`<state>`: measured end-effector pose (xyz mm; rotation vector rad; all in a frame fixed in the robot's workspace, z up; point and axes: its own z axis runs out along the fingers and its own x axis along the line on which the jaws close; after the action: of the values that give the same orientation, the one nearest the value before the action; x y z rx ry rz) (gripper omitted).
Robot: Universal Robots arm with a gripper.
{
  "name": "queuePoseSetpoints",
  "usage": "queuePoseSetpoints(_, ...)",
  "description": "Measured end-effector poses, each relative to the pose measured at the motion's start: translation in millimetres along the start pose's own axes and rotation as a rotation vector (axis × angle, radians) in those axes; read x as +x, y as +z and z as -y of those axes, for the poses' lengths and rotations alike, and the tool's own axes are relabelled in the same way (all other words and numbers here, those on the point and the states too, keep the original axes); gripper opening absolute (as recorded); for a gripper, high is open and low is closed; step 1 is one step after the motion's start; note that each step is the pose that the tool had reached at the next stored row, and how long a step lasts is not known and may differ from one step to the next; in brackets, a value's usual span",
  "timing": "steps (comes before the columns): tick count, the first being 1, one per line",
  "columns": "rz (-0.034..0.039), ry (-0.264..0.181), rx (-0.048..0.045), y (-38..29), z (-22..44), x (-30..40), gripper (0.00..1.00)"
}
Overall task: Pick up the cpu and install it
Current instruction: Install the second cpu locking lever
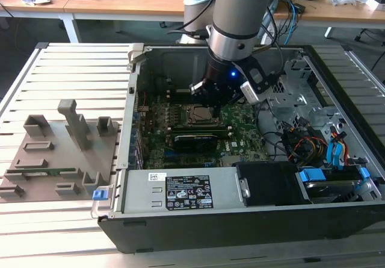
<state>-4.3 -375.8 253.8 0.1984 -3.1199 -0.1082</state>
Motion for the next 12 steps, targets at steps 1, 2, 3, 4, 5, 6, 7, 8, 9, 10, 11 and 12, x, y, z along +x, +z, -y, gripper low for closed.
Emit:
queuePoseSetpoints(1,0.0013,0.0,-0.0095,1.7,-0.4,4.6,0.11)
queuePoseSetpoints(2,0.0018,0.0,-0.0146,3.5,-0.7,8.3,0.11)
queuePoseSetpoints(3,0.0025,0.0,-0.0196,5.7,-1.0,12.4,0.11)
queuePoseSetpoints(4,0.0029,0.0,-0.0231,7.9,-1.2,15.9,0.11)
queuePoseSetpoints(5,0.0031,0.0,-0.0246,10.1,-1.3,17.6,0.11)
queuePoseSetpoints(6,0.0032,-0.001,-0.0256,11.3,-1.2,17.7,0.11)
queuePoseSetpoints(7,0.0034,0.0,-0.0274,13.7,-1.1,18.4,0.11)
queuePoseSetpoints(8,0.0036,0.0,-0.0285,15.3,-1.1,19.1,0.11)
queuePoseSetpoints(9,0.0036,-0.001,-0.0292,16.8,-1.1,19.6,0.11)
queuePoseSetpoints(10,0.0037,-0.001,-0.0298,19.0,-0.9,19.7,0.11)
queuePoseSetpoints(11,0.0038,-0.001,-0.03,20.0,-0.9,19.8,0.11)
queuePoseSetpoints(12,0.0038,0.0,-0.0301,21.0,-0.8,20.1,0.11)
